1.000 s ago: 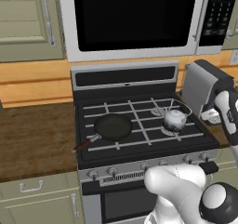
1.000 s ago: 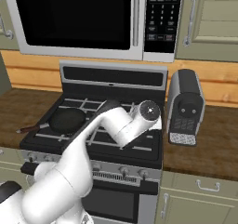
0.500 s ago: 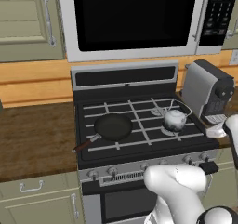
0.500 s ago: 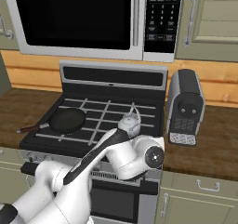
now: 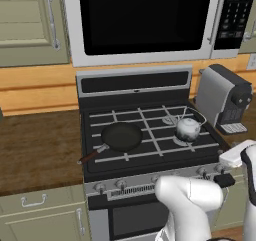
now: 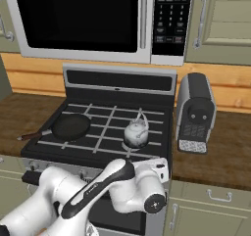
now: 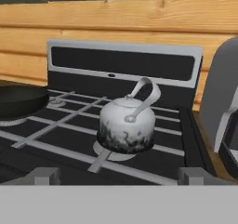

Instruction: Pick the kettle from the counter and place it on a stove burner. Then turn the burner on.

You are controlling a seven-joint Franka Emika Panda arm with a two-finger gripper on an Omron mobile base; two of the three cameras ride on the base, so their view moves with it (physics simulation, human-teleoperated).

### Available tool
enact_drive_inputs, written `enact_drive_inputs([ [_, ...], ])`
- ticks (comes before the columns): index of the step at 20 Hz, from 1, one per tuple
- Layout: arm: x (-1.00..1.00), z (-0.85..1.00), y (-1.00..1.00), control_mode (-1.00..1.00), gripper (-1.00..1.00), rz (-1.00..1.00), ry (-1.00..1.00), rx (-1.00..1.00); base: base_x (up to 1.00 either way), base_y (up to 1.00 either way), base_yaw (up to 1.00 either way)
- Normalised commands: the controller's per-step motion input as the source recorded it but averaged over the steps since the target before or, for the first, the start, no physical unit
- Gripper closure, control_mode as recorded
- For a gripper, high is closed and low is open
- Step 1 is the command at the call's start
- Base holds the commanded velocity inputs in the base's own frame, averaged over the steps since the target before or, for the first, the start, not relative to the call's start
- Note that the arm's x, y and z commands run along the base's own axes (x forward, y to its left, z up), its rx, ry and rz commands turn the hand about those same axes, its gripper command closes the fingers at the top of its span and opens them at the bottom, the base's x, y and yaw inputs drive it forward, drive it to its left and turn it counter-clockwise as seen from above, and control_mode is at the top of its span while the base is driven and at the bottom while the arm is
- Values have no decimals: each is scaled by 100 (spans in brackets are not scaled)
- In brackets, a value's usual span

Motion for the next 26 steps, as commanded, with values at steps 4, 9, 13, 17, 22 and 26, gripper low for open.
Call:
enact_drive_inputs([
  [4,-4,-16,-18,-100,-100,0,-9,6,0,0,0],
  [9,0,-2,-12,-100,-100,0,-1,4,0,0,0],
  [13,-5,-16,-1,-100,-100,0,-9,0,0,0,0],
  [17,-9,-28,0,-100,-100,0,-12,0,0,0,0],
  [22,-5,-26,0,-100,-100,0,-9,0,0,0,0],
  [26,0,-10,0,-100,-100,0,-5,0,0,0,0],
])
